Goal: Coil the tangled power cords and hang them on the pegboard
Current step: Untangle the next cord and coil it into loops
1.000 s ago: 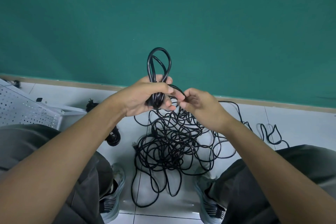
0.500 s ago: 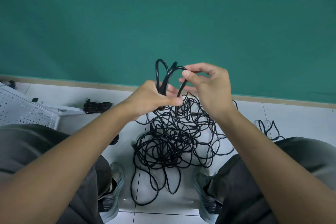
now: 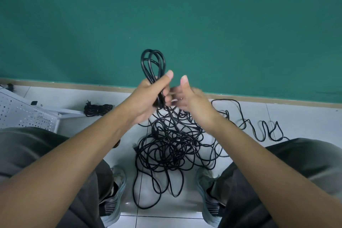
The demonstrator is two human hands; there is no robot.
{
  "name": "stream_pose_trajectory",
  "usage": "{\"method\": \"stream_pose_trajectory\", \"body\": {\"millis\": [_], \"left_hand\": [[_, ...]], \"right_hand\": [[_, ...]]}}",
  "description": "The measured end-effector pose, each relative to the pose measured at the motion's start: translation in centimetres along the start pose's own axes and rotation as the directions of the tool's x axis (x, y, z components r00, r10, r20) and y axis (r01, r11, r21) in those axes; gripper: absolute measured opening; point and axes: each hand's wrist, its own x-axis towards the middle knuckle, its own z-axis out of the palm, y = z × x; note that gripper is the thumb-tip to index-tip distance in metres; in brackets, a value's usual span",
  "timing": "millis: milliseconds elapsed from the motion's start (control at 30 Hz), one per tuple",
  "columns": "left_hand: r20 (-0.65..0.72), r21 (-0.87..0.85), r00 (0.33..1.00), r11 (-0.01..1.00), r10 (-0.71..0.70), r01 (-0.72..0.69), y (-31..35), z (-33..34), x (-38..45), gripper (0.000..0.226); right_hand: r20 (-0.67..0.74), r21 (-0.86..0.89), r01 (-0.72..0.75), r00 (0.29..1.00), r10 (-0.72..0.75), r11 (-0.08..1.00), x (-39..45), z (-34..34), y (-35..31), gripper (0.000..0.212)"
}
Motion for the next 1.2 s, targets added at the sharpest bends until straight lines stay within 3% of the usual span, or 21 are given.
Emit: {"method": "stream_pose_trajectory", "body": {"millis": [100, 233, 300, 433, 567, 700, 800, 900, 1000, 1100, 1200], "left_hand": [[-0.142, -0.108, 0.990, 0.994, 0.004, -0.020, 0.9, -0.9, 0.6, 0.039], [-0.467, -0.178, 0.884, 0.981, -0.018, -0.074, 1.4, -1.6, 1.4, 0.038], [-0.521, -0.053, 0.853, 0.996, 0.037, -0.075, 1.2, -2.3, 1.7, 0.038], [-0.370, 0.336, 0.911, 0.941, 0.179, -0.049, 0.1, -2.9, 1.6, 0.044], [-0.160, 0.439, 0.979, 0.897, 0.127, -0.045, -0.6, -2.4, 1.3, 0.045], [0.085, 0.422, 0.996, 0.906, 0.000, -0.036, -0.5, -1.6, 0.4, 0.050], [0.224, 0.296, 0.964, 0.952, -0.140, 0.070, 0.2, -1.5, -0.2, 0.058], [0.347, 0.198, 0.911, 0.967, -0.223, 0.161, 1.0, -1.9, -0.4, 0.030], [0.336, 0.063, 0.918, 0.978, -0.210, 0.200, 1.5, -2.6, 0.0, 0.027], [0.267, -0.126, 0.950, 0.972, -0.159, 0.198, 1.9, -3.5, 0.6, 0.024], [0.122, -0.053, 0.980, 0.985, -0.159, 0.166, 2.0, -3.3, 0.6, 0.014]], "right_hand": [[0.143, -0.169, -0.063, 0.986, 0.088, 0.984, -1.0, 1.5, 1.0, 0.083], [0.220, -0.284, -0.044, 0.969, 0.109, 0.958, -1.7, 2.4, 0.9, 0.035], [0.249, -0.329, 0.033, 0.967, 0.053, 0.944, -1.6, 2.5, 1.0, 0.023], [0.113, -0.281, 0.182, 0.981, -0.156, 0.942, -1.5, 1.6, 0.2, 0.019], [-0.059, -0.215, 0.211, 0.972, -0.228, 0.954, -1.2, 0.0, -0.5, 0.018], [-0.190, -0.222, 0.247, 0.938, -0.290, 0.943, -1.2, -0.4, -1.0, 0.017], [-0.261, -0.262, 0.184, 0.932, -0.253, 0.947, -1.0, -0.5, -1.0, 0.028], [-0.245, -0.342, 0.119, 0.946, -0.210, 0.932, -1.0, -0.6, -0.6, 0.038], [-0.145, -0.315, 0.099, 0.978, -0.151, 0.944, -1.1, -0.9, 0.1, 0.039], [-0.075, -0.307, 0.079, 0.991, -0.107, 0.949, -0.9, -1.2, 0.8, 0.018], [-0.157, -0.216, 0.083, 0.980, -0.118, 0.973, -0.6, -1.2, 1.0, 0.019]]}}
